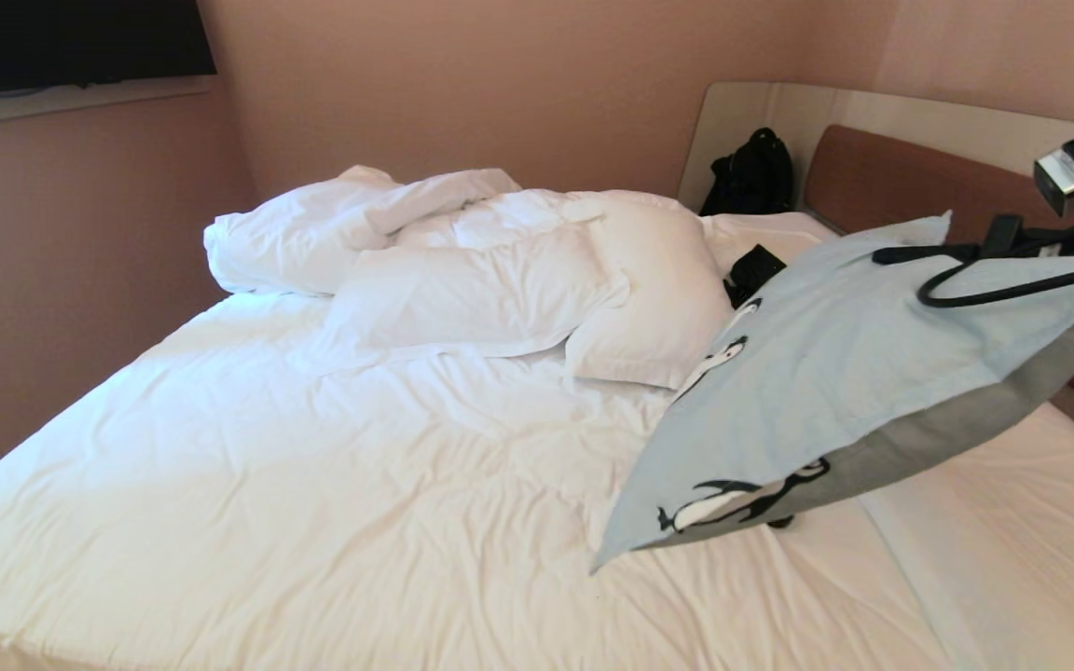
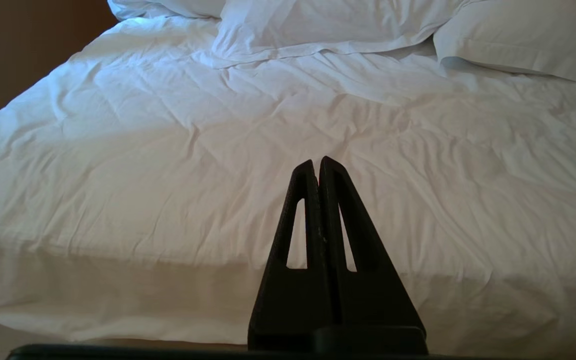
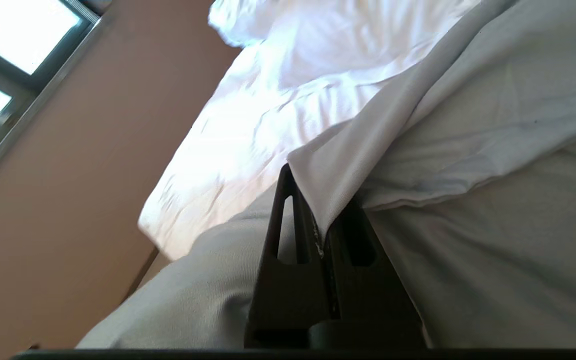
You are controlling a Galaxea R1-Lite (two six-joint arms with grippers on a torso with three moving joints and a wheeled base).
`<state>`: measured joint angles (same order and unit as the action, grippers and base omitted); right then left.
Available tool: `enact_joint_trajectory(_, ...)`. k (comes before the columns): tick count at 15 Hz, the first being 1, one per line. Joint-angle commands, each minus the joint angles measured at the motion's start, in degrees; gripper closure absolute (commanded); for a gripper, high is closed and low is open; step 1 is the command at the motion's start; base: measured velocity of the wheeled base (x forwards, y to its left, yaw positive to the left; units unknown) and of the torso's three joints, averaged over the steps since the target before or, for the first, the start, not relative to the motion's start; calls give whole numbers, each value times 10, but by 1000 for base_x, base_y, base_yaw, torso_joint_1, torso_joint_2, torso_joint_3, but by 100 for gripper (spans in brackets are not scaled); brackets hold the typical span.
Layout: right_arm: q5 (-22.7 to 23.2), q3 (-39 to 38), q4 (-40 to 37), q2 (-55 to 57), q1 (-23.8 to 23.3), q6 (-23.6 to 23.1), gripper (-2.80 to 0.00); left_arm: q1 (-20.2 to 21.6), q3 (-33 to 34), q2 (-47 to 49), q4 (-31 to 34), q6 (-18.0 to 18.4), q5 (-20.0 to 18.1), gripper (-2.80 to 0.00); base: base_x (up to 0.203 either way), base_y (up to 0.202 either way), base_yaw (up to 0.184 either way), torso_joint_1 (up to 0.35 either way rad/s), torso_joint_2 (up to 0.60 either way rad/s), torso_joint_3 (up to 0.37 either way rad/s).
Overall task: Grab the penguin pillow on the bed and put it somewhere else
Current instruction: Move to the head of the bed, then place the pillow at the bedside
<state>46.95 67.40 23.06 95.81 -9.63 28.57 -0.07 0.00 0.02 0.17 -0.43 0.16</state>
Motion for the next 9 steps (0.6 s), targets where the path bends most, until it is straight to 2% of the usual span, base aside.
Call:
enact_joint_trajectory(1, 69, 9, 9, 31, -54, 2, 0, 0, 1, 0, 0, -1, 0, 0, 0, 0, 0, 0, 0, 0)
enact_joint_trajectory(4, 164, 26, 73, 88, -129, 4, 0, 0, 1, 0, 0, 0, 0, 0, 0, 0, 0, 0, 0, 0)
enact_joint_trajectory(6, 245, 46, 142, 138, -171, 3, 0, 0, 1, 0, 0, 0, 0, 0, 0, 0, 0, 0, 0, 0)
enact_joint_trajectory(7, 266, 60, 168, 154, -182, 4, 0, 0, 1, 0, 0, 0, 0, 0, 0, 0, 0, 0, 0, 0)
enact_joint_trajectory(9, 276, 121, 194, 208, -190, 6, 0, 1, 1, 0, 0, 0, 0, 0, 0, 0, 0, 0, 0, 0)
